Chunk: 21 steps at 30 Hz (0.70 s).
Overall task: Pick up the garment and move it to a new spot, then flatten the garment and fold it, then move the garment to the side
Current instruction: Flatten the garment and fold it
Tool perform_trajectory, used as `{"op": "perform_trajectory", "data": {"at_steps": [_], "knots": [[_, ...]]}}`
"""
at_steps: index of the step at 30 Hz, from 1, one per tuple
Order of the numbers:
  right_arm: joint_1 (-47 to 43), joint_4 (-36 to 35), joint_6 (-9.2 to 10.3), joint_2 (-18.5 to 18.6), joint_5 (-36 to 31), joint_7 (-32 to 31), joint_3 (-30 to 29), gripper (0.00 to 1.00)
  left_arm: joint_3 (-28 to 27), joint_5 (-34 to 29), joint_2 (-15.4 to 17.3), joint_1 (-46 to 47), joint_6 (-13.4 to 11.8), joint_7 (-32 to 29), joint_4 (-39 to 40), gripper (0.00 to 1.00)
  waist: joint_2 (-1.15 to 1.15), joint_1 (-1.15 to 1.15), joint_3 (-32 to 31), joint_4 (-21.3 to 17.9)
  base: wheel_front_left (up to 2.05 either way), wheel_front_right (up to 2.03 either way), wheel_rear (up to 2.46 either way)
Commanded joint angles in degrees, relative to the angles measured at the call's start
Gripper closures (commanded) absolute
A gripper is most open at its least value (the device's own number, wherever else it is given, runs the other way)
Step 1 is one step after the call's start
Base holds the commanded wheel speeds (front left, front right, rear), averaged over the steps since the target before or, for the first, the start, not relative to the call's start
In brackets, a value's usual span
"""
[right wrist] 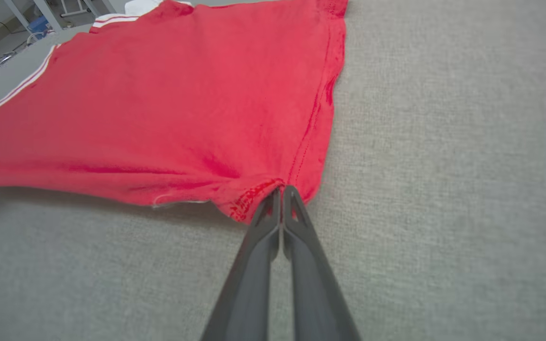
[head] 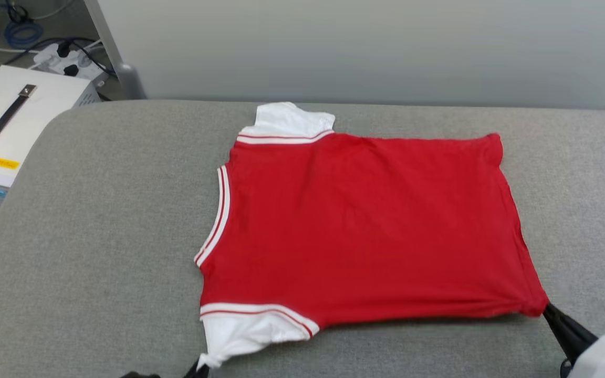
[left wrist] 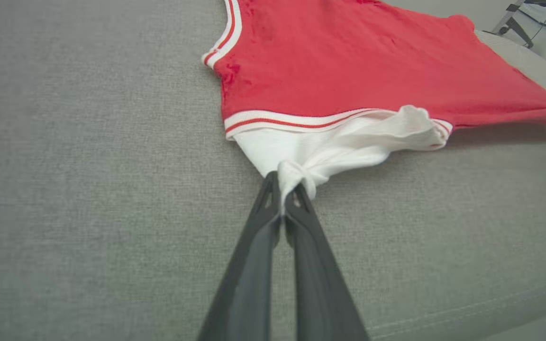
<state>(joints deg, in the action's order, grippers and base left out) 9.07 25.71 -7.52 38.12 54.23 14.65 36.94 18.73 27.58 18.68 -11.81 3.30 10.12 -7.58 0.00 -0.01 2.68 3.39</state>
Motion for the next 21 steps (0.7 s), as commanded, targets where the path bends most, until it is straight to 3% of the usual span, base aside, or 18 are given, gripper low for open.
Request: {"op": "perform_trajectory", "data": {"at_steps": [1,11,21], "knots": [[-2.4,-0.5,0.03,0.4,0.1,0.3,-0.9,1.0,0.3,1.1,0.4,-2.1,0.5,-1.2,0.4,1.0,0.0,0.01,-2.7,-0.1,0.0,0.0,0.0],[-11.2,-5.5,0.03,0.0,-1.7,-3.4,-7.4,1.0,1.2,2.9,2.9,-6.0,0.9,-5.2,3.6,1.0,0.0,0.01,-4.1,-0.3,0.0,0.0,0.0],[-9.3,-11.1,0.03,-1.9,-5.8,-9.5,-13.1,1.0,2.5,0.1,5.2,6.2,2.7,-5.3,0.8,1.0,0.0,0.01,-2.4,-1.2,0.0,0.0,0.0]]}}
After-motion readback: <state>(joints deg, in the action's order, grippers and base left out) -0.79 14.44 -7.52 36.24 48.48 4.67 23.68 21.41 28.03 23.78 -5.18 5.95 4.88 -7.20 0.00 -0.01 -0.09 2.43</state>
